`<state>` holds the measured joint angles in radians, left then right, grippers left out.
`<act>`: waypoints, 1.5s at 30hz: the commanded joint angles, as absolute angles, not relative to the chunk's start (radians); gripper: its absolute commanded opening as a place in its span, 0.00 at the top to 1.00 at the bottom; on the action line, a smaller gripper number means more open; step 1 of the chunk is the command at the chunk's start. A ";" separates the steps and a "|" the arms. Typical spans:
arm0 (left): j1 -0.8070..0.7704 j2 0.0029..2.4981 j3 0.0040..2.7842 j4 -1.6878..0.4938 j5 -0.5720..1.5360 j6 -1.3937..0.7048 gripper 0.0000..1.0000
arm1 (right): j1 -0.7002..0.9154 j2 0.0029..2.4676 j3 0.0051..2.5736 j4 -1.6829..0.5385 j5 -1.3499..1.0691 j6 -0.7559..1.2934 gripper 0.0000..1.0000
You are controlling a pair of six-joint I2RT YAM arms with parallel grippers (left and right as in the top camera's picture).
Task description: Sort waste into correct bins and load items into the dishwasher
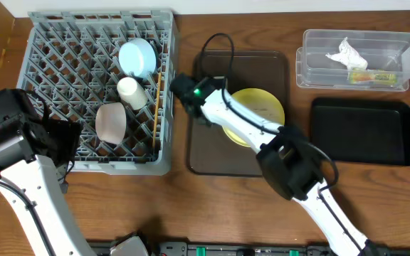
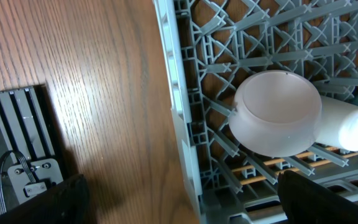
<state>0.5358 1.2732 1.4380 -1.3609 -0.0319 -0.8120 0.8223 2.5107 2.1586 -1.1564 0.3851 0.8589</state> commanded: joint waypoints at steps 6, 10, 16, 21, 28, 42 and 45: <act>0.540 1.267 1.448 -1.365 -0.037 -0.817 0.02 | 0.902 2.551 2.146 -1.215 0.442 0.781 0.99; 0.540 1.267 1.448 -1.365 -0.037 -0.817 0.02 | 0.921 2.551 2.146 -1.236 0.489 0.768 0.99; 0.540 1.267 1.448 -1.365 -0.037 -0.817 0.02 | 0.949 2.551 2.147 -1.282 0.542 0.768 0.99; 0.540 1.267 1.448 -1.365 -0.037 -0.817 0.02 | 0.970 2.551 2.147 -1.329 0.603 0.752 0.99; 0.540 1.267 1.448 -1.365 -0.037 -0.817 0.02 | 0.977 2.551 2.147 -1.358 0.606 0.709 0.99; 0.540 1.267 1.448 -1.365 -0.037 -0.817 0.02 | 0.976 2.551 2.158 -1.460 0.665 0.748 0.99; 0.540 1.267 1.448 -1.365 -0.037 -0.817 0.02 | 0.976 2.551 2.176 -1.476 0.665 0.750 0.99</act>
